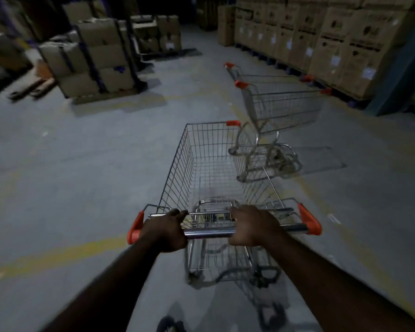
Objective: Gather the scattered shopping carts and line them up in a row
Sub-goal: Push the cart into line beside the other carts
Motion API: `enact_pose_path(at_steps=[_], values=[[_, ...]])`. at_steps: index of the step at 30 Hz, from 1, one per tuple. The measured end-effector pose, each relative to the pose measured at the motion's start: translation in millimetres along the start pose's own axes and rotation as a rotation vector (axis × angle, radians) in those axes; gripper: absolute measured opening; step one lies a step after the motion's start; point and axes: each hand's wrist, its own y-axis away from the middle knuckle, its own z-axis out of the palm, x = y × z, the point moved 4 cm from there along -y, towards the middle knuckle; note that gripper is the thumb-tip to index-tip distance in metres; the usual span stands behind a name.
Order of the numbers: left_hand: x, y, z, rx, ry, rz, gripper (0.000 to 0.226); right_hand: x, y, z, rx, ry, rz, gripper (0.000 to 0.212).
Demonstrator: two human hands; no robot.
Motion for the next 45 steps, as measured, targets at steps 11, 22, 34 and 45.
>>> enact_pose_path(at_steps=[11,22,34,45], values=[[-59.2,49.2,26.4,0.019,0.145,-0.269,0.103,-71.3,-22.5,-8.6,-0.018,0.107,-0.269,0.094],[-111.7,65.6,28.4,0.017,0.192,-0.355,0.116,-122.5,-50.3,-7.6,-0.163,0.098,-0.400,0.133],[-167.4,29.8,17.5,0.099,0.392,-0.415,0.091,-155.7,-91.7,-14.3,-0.062,-0.019,-0.378,0.102],[-223.9,-38.7,-15.9,0.137,0.357,-0.525,0.082,-183.0,-182.2,-48.0,0.042,0.143,-0.268,0.085]])
